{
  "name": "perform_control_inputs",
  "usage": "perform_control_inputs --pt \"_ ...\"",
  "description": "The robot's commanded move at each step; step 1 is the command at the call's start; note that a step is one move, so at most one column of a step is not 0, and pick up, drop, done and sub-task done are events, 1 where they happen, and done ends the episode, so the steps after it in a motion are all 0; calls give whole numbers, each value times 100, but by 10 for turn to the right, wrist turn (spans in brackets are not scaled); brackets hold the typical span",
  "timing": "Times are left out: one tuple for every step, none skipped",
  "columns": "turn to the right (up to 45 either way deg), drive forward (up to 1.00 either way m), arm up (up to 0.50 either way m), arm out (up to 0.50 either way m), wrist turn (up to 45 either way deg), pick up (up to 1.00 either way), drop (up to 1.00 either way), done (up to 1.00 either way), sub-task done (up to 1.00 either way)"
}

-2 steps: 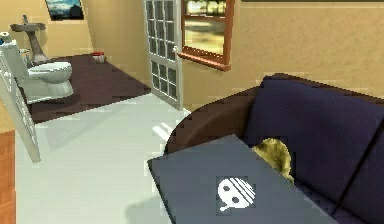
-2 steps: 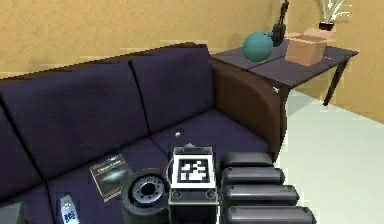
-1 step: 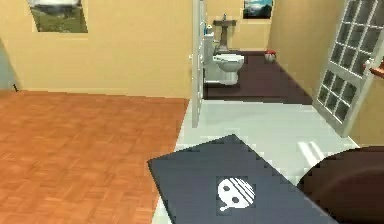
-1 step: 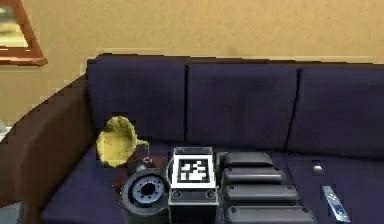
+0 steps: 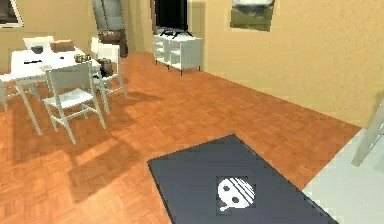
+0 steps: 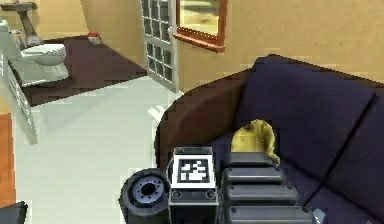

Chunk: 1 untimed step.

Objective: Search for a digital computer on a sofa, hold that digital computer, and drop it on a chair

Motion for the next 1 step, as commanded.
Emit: perform_control_inputs --pt "-450 0 0 0 0 0 0 0 0"
